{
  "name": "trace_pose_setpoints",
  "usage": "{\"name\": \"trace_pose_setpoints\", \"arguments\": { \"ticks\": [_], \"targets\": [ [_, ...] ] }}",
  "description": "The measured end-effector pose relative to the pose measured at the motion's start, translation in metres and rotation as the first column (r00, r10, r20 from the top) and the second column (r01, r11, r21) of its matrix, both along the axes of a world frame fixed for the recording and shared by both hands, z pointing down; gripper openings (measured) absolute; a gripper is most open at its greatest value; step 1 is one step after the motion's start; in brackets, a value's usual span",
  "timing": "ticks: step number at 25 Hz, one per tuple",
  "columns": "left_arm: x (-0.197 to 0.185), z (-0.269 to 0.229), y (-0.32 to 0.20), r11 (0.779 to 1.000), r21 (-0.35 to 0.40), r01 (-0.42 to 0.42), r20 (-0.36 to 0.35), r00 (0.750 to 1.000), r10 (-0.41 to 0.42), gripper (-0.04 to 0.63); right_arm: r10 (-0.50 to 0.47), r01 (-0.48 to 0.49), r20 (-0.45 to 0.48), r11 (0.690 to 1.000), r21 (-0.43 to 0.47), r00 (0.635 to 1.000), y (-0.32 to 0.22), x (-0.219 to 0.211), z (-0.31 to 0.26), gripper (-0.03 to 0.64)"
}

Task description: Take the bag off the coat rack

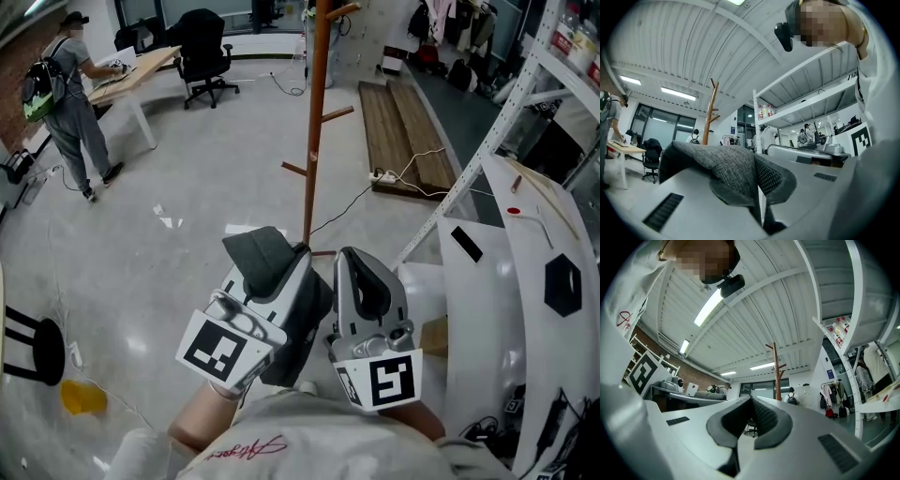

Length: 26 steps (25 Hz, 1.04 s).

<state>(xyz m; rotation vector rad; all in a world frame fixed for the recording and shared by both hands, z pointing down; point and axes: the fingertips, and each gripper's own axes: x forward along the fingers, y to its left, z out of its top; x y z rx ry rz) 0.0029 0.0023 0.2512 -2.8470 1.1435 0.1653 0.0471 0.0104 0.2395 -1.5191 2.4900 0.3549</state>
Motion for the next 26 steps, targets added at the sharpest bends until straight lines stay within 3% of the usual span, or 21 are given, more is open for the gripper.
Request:
{"name": "trace_pose_setpoints", "arguments": {
  "ticks": [12, 26],
  "targets": [
    [-0.017, 0.000, 0.013, 1.000, -0.014, 0.016, -0.006, 1.000, -0.016, 0.026, 0.009, -0.009, -0.010, 1.000, -0.001, 1.000, 0.015, -0.015, 0.000, 0.018],
    [-0.011, 0.007, 0.028, 0.999, -0.025, -0.029, -0.009, 1.000, 0.028, 0.025, 0.008, -0.008, -0.014, 1.000, -0.009, 1.000, 0.023, -0.018, 0.003, 0.018]
  ]
}}
